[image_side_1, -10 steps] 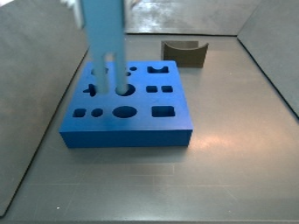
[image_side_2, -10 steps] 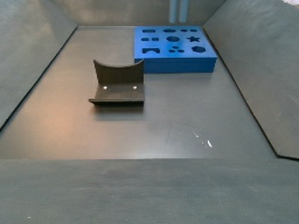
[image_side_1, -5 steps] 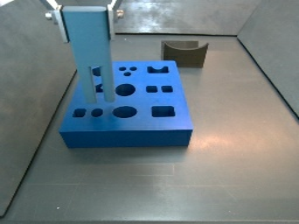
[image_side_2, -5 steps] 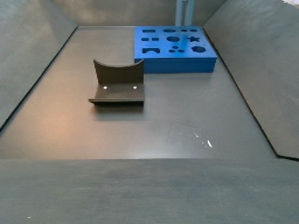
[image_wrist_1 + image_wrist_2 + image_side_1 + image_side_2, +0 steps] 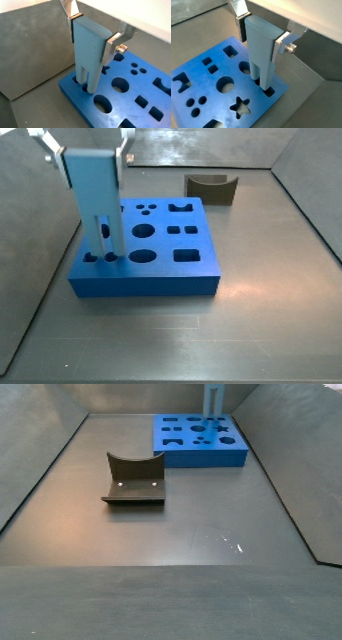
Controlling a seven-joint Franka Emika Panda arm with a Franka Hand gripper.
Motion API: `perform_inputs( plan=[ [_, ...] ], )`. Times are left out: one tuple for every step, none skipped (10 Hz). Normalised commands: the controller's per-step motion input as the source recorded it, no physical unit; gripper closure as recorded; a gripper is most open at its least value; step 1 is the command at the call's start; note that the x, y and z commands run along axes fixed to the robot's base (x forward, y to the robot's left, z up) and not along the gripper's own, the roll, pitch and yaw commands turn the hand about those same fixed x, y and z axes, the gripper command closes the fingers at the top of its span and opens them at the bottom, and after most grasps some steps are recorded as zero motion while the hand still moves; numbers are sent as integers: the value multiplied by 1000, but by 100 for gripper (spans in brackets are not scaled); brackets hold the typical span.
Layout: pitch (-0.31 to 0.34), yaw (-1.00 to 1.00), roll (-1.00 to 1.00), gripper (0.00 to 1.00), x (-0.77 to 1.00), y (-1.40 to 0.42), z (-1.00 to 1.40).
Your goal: Insert the square-circle object.
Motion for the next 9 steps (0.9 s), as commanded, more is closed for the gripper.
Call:
perform_inputs(
  plan=[
    [-13,0,0,100,0,-31,-317],
    [-31,-17,0,100,-183,0,-260],
    [-44,-23,0,100,-446,0,-203],
    [-17,-51,0,100,-380,0,-131],
    [0,-169,11,100,-231,17,-111],
    [0,-231,33,100,-169,0,-143],
    [0,-220,0,100,0,-6,-294],
    [-106,-254,-30,100,14,-51,-551],
    [-173,-220,-43,100,0,-23,-606]
  ],
)
